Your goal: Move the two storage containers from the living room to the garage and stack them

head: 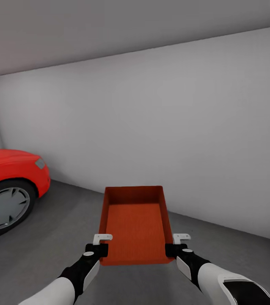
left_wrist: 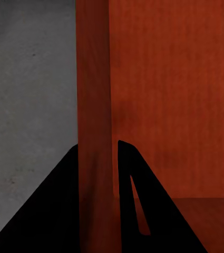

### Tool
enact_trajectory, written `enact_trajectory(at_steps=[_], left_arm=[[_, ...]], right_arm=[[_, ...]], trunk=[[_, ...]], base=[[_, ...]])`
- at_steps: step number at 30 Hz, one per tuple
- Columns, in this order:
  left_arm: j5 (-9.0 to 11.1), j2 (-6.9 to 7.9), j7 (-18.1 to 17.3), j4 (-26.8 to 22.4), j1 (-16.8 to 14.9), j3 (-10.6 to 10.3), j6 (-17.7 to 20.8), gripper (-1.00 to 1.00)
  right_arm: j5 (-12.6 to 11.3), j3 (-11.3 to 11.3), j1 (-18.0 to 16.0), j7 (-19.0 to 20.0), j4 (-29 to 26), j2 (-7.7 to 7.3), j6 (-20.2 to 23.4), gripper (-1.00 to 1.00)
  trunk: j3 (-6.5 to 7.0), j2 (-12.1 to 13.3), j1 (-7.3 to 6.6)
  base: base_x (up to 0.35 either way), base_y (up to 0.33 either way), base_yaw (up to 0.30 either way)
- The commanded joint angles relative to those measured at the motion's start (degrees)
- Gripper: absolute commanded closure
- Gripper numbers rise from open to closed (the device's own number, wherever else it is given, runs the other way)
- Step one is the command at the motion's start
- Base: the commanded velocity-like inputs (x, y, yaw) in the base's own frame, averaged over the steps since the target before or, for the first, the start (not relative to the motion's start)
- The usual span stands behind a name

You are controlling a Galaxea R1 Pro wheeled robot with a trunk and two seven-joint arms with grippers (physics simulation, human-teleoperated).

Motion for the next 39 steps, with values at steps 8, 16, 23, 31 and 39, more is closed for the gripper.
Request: enact_trajectory(at_steps=[8,16,23,31,39], left_arm=[[-0.83,0.08,0.86,-0.35,-0.04,0.98,0.03,1.00],[-0.83,0.08,0.86,-0.35,-0.04,0.98,0.00,1.00],[-0.83,0.08,0.86,-0.35,-0.04,1.01,0.04,1.00],[-0.83,0.08,0.86,-0.35,-0.04,0.98,-0.03,1.00],[-0.83,0.08,0.86,-0.35,-0.04,0.97,-0.02,1.00]], right_arm=[[-0.50,-1.27,0.00,-2.38,0.25,-0.15,-0.22,1.00],[-0.50,-1.27,0.00,-2.38,0.25,-0.15,-0.54,1.00],[-0.50,-1.27,0.00,-2.42,0.25,-0.19,-0.63,1.00],[-0.50,-1.36,-0.01,-2.89,0.25,0.03,-0.23,1.00],[-0.50,-1.36,0.00,-2.91,0.25,0.03,-0.22,1.00]], trunk=[[-0.02,-0.04,0.05],[-0.02,-0.04,0.05],[-0.02,-0.04,0.05],[0.06,-0.04,0.05],[0.27,-0.04,0.05]], base=[[0.248,0.195,-0.001],[0.249,0.196,0.000],[0.249,0.196,0.000],[0.249,0.196,-0.221],[0.249,0.196,-0.242]])
